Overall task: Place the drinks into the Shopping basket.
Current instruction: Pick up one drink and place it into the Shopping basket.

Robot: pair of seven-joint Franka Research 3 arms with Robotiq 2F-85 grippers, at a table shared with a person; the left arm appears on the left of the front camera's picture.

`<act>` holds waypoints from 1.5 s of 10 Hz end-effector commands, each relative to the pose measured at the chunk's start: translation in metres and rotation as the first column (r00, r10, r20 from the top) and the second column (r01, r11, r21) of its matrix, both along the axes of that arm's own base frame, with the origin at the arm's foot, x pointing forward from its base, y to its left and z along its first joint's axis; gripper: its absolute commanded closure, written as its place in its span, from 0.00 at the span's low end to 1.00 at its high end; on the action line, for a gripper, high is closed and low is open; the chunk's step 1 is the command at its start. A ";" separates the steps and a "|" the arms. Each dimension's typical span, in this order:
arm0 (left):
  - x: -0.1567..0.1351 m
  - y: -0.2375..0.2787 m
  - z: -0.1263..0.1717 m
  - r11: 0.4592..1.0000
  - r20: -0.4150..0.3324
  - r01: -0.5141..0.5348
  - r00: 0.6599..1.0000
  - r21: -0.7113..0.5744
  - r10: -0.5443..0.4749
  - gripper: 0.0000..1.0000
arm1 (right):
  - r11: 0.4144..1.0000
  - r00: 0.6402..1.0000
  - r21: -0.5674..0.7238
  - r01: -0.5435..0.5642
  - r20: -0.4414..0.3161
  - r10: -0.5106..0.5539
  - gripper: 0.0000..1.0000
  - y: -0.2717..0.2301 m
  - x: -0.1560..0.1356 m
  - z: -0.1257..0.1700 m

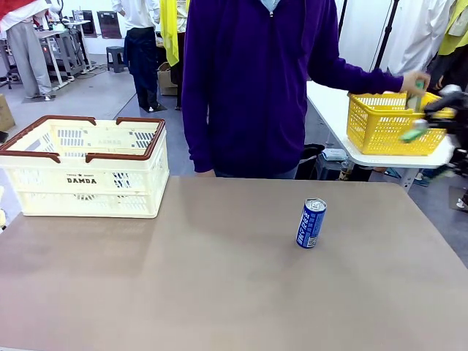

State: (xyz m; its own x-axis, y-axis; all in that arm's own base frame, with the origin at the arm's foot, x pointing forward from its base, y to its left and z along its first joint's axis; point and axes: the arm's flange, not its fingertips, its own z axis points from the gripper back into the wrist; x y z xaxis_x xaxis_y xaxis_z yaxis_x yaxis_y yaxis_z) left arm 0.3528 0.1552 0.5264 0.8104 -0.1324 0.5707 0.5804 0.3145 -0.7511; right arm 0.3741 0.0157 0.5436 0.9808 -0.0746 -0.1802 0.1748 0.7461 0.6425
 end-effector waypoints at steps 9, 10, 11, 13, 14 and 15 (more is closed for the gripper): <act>-0.003 0.000 -0.001 1.000 -0.005 -0.007 1.000 0.006 0.007 0.00 | 0.901 0.962 -0.424 0.092 0.272 0.029 0.00 0.125 0.038 -0.027; -0.003 0.000 -0.001 1.000 -0.005 -0.007 1.000 0.006 0.007 0.00 | 0.887 0.960 -0.445 0.119 0.280 0.012 0.00 0.125 0.044 -0.037; -0.003 0.000 -0.001 1.000 -0.005 -0.007 1.000 0.006 0.007 0.00 | 0.897 0.963 -0.439 0.051 0.259 0.072 0.00 0.130 0.049 -0.049; -0.003 0.000 -0.001 1.000 -0.005 -0.007 1.000 0.006 0.007 0.00 | 0.839 0.964 -0.543 -0.039 0.200 0.174 0.00 0.156 0.057 -0.091; -0.003 0.000 -0.001 1.000 -0.005 -0.007 1.000 0.006 0.007 0.00 | 0.831 0.965 -0.552 -0.067 0.177 0.196 0.00 0.165 0.061 -0.107; -0.003 0.000 -0.001 1.000 -0.005 -0.007 1.000 0.006 0.007 0.00 | 0.812 0.969 -0.582 -0.040 0.174 0.173 0.00 0.170 0.067 -0.119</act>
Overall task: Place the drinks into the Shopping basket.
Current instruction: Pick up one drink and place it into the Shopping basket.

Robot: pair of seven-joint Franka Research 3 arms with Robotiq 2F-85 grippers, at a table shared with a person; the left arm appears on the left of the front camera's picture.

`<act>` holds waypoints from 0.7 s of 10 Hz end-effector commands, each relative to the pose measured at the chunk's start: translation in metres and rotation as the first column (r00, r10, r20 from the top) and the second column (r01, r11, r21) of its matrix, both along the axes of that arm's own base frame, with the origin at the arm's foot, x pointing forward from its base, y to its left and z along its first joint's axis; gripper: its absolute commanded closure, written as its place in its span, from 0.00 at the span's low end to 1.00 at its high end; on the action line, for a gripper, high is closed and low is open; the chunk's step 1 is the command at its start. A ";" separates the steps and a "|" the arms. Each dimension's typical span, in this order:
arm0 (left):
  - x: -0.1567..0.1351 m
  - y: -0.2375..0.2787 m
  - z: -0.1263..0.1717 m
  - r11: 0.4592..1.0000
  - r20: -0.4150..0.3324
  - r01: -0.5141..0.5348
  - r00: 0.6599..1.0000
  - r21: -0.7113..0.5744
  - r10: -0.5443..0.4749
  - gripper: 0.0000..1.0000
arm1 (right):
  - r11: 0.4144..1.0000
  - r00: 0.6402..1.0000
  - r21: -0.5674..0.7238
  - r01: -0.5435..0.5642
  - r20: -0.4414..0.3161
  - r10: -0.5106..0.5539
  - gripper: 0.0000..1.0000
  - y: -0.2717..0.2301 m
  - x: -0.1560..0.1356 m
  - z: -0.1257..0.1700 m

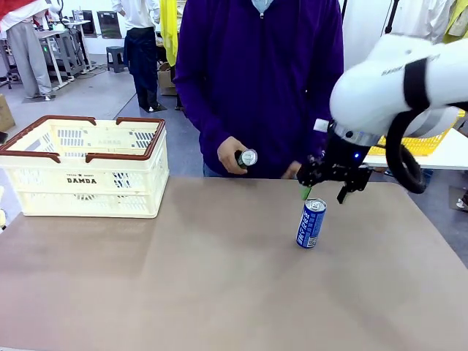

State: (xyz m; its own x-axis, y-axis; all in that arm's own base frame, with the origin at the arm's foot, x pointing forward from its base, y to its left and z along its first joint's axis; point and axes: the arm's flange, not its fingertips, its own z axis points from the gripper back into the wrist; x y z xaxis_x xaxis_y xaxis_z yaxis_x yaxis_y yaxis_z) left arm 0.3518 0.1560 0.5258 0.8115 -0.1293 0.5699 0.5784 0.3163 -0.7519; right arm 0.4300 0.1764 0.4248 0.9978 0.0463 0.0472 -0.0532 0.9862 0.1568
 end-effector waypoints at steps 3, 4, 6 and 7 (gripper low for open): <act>-0.002 -0.001 0.000 1.000 -0.004 -0.004 1.000 0.006 0.004 0.00 | 0.937 0.969 0.247 0.248 -0.051 -0.243 0.00 -0.121 -0.027 0.073; -0.002 -0.001 0.000 1.000 -0.004 -0.004 1.000 0.006 0.004 0.00 | 0.862 0.953 0.410 0.299 -0.178 -0.245 0.00 -0.191 -0.062 0.096; -0.002 -0.001 0.000 1.000 -0.004 -0.004 1.000 0.006 0.004 0.00 | 0.671 0.914 0.633 0.385 -0.360 -0.185 0.00 -0.287 -0.092 0.084; -0.002 -0.001 0.000 1.000 -0.004 -0.004 1.000 0.006 0.004 0.00 | 0.556 0.890 0.700 0.449 -0.406 -0.207 0.00 -0.316 -0.099 0.064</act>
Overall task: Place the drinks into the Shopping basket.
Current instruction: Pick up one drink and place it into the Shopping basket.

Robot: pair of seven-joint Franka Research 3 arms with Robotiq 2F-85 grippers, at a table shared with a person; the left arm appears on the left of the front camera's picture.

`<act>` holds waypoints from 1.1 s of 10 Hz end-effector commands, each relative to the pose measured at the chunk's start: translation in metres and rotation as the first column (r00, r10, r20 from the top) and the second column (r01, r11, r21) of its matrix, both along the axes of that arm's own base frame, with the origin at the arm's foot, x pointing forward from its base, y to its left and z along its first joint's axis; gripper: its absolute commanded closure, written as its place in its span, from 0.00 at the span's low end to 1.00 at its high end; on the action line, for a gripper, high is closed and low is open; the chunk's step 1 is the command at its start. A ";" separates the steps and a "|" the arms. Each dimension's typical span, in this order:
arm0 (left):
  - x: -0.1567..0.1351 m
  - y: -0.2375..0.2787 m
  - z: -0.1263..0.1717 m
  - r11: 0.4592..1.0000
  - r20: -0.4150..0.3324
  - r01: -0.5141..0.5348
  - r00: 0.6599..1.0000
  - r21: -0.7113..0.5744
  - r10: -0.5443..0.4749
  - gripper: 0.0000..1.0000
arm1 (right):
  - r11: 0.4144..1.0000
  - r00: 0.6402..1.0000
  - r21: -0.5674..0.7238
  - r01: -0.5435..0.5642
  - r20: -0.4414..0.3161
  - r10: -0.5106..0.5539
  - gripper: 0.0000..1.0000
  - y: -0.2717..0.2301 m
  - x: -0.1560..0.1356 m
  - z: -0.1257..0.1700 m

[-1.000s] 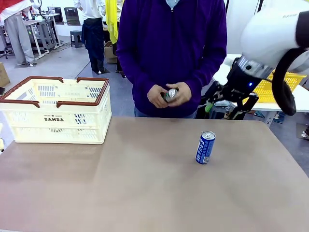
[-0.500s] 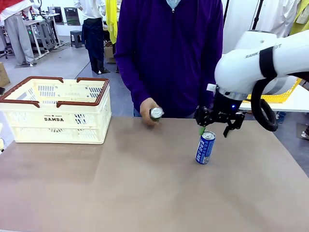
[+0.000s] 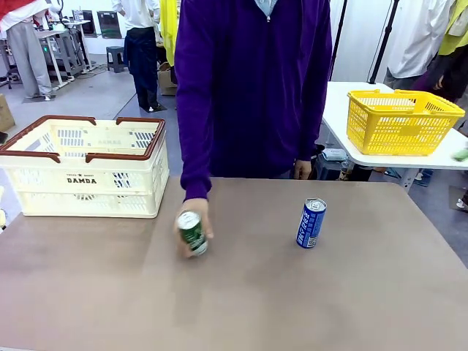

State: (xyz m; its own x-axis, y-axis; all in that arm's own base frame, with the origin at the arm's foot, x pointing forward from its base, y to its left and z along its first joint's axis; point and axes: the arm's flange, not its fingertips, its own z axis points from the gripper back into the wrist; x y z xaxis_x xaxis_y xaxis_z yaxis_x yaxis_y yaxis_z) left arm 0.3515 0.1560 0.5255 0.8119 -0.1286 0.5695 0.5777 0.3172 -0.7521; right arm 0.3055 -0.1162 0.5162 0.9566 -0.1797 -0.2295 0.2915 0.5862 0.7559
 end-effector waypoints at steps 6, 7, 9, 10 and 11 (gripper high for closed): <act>-0.002 -0.001 0.000 1.000 -0.004 -0.003 1.000 0.006 0.003 0.00 | 1.000 0.999 0.009 0.026 -0.041 -0.025 0.00 -0.002 0.021 -0.016; -0.002 -0.001 0.000 1.000 -0.004 -0.003 1.000 0.006 0.003 0.00 | 0.994 0.998 -0.097 -0.055 -0.022 0.053 0.00 0.048 0.051 -0.001; -0.002 -0.001 0.000 1.000 -0.004 -0.003 1.000 0.006 0.003 0.00 | 0.943 0.982 -0.278 -0.185 -0.072 0.172 0.00 0.134 0.094 0.006; -0.002 -0.001 0.000 1.000 -0.004 -0.003 1.000 0.006 0.003 0.00 | 0.889 0.975 -0.399 -0.223 -0.108 0.197 0.00 0.176 0.112 0.001; -0.002 -0.001 0.000 1.000 -0.004 -0.003 1.000 0.006 0.003 0.00 | 0.822 0.964 -0.503 -0.267 -0.146 0.223 0.00 0.214 0.124 -0.008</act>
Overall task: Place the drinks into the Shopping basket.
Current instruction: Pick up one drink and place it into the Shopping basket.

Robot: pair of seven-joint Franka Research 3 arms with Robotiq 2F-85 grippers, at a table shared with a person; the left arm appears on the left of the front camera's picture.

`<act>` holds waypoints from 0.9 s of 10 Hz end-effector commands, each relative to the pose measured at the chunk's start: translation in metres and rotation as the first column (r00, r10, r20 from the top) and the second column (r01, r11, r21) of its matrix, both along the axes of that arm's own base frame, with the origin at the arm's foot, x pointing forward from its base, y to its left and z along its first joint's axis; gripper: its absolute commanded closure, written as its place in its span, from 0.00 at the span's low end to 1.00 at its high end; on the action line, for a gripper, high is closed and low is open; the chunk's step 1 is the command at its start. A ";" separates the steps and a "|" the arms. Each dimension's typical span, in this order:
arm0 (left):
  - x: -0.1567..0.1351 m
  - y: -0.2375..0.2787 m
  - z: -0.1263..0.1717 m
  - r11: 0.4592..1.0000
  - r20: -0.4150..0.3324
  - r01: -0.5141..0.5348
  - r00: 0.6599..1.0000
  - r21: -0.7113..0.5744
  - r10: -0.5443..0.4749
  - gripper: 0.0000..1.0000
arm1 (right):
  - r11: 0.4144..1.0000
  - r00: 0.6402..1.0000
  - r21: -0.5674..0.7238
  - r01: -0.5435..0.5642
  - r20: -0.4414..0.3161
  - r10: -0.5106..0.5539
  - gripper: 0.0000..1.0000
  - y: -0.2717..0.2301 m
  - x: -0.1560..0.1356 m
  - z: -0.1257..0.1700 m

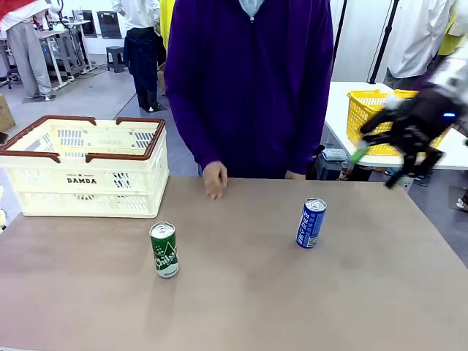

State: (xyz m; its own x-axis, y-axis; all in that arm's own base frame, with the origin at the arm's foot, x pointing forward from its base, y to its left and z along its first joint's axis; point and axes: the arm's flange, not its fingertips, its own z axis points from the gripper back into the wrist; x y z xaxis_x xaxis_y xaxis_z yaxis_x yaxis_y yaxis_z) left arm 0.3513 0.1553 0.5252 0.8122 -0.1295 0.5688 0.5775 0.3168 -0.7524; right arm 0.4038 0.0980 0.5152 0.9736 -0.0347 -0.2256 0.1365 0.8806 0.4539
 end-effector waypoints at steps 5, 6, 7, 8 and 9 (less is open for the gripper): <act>-0.002 0.000 0.001 1.000 -0.003 -0.004 1.000 0.006 0.004 0.00 | 0.869 0.993 -0.483 -0.105 0.001 0.120 0.00 0.109 0.044 -0.067; -0.002 0.000 0.001 1.000 -0.003 -0.004 1.000 0.006 0.004 0.00 | 0.879 0.995 -0.472 -0.071 0.024 0.093 0.00 0.112 0.050 -0.084; -0.002 0.000 0.001 1.000 -0.003 -0.004 1.000 0.006 0.004 0.00 | 0.883 0.996 -0.465 -0.057 0.038 0.084 0.00 0.112 0.052 -0.097; -0.002 0.000 0.001 1.000 -0.003 -0.004 1.000 0.006 0.004 0.00 | 0.895 0.994 -0.443 -0.046 0.073 0.087 0.00 0.114 0.052 -0.112; -0.002 0.000 0.001 1.000 -0.003 -0.004 1.000 0.006 0.004 0.00 | 0.910 0.987 -0.414 -0.007 0.145 0.074 0.00 0.114 0.054 -0.126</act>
State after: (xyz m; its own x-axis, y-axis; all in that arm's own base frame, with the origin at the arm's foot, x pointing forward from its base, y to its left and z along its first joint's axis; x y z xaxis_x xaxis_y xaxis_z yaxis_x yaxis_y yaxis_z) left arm 0.3513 0.1553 0.5251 0.8124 -0.1295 0.5685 0.5772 0.3170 -0.7526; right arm 0.4619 0.2103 0.4030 0.9928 -0.0231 -0.1175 0.0274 0.9990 0.0346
